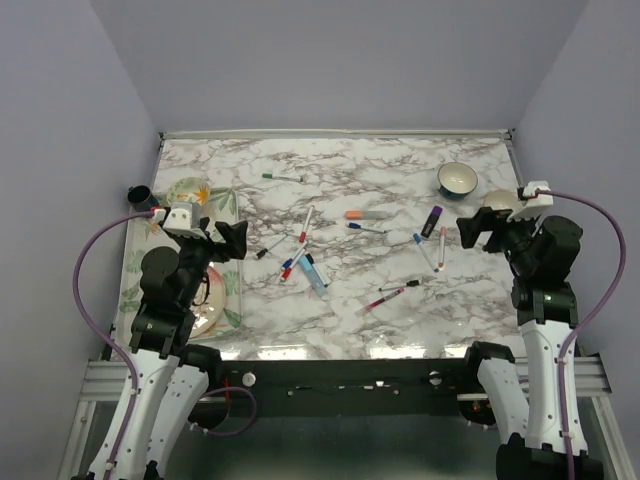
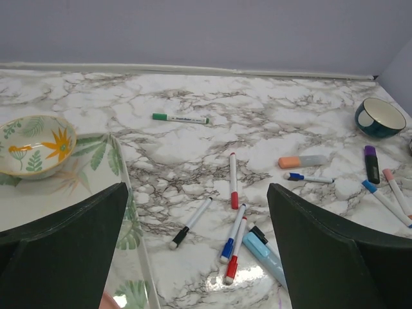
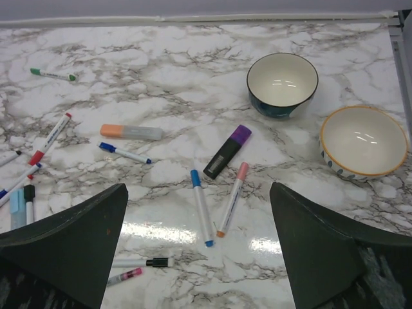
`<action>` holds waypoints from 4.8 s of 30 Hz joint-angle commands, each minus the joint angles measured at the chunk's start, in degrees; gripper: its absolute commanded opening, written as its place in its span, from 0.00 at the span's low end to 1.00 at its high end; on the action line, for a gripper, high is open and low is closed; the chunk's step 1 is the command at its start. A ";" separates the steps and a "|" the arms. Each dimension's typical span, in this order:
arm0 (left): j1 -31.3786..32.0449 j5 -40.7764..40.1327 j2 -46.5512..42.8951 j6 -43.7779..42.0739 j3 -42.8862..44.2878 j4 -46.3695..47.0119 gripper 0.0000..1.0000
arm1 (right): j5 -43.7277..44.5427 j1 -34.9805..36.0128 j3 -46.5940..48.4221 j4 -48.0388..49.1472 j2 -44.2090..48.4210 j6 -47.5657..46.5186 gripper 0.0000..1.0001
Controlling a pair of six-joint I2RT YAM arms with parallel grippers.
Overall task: Open the pen caps
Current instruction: Grab a pen on the table with the right arm
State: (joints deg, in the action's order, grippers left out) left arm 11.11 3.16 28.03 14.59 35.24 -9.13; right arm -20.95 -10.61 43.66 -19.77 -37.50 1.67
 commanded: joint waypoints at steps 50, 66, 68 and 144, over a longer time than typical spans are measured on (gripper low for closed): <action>-0.04 0.45 -1.05 0.62 1.05 0.78 0.99 | -23.27 36.53 3.36 -23.30 -24.81 -61.35 1.00; -0.04 0.18 -1.31 0.53 1.05 0.69 0.99 | -16.49 46.11 3.10 -21.63 -32.20 -61.61 1.00; -0.04 0.18 -1.31 0.53 1.05 0.77 0.99 | -15.36 46.73 3.27 -21.71 -32.90 -61.44 1.00; -0.04 0.45 -2.45 0.35 0.79 0.77 0.99 | 10.14 60.71 3.54 -14.95 -53.12 -59.77 0.31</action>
State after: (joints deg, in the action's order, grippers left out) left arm 11.11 2.46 26.24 15.05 35.24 -9.17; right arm -13.91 49.01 49.71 -35.55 -89.62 -56.82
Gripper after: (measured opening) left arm 0.987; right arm 0.331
